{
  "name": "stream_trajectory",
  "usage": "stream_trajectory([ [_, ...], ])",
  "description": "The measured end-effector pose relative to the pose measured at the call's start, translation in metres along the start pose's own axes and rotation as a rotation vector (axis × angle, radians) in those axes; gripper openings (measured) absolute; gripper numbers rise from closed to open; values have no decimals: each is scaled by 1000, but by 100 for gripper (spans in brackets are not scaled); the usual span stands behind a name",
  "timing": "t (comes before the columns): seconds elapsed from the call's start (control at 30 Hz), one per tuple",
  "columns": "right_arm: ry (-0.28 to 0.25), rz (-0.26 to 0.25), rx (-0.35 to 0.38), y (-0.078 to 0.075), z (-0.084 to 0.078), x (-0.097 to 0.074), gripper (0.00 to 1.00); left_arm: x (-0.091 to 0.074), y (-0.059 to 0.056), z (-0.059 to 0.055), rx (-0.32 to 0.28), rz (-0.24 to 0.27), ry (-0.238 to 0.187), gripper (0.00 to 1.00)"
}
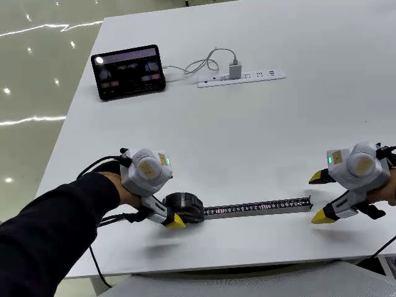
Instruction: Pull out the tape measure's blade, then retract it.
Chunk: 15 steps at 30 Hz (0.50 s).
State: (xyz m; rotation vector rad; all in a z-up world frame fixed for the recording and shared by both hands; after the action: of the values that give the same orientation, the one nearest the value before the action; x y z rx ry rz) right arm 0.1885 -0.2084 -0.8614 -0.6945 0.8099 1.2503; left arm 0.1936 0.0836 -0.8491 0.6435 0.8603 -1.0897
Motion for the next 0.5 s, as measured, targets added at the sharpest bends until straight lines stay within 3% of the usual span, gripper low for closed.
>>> stream_trajectory([
  [0.1, -30, -31, 32, -3, 2, -2, 73, -3, 6, -4, -89, 36, -16, 90],
  [0.2, -65, -55, 102, -4, -2, -2, 78, -8, 13, -5, -240, 71, -70, 97],
  [0.37, -135, -114, 212, -7, -5, -6, 90, -15, 15, -10, -256, 105, -139, 100],
  [0.5, -161, -141, 255, -6, -4, -10, 100, -20, 15, -22, -260, 145, -135, 100],
])
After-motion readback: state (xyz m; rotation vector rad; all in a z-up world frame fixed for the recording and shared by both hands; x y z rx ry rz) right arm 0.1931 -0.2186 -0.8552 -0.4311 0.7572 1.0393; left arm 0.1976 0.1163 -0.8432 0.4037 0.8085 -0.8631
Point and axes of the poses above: the centre of the closed fingertips' face, and the gripper's own axes: x roughly forward along the fingers, y roughly to its left, z roughly out of its top, the point moved 2 cm from there along -x, roughly backward along the fingers, and after that the axes turned 1 degree about -y, right-handed, at the moved point
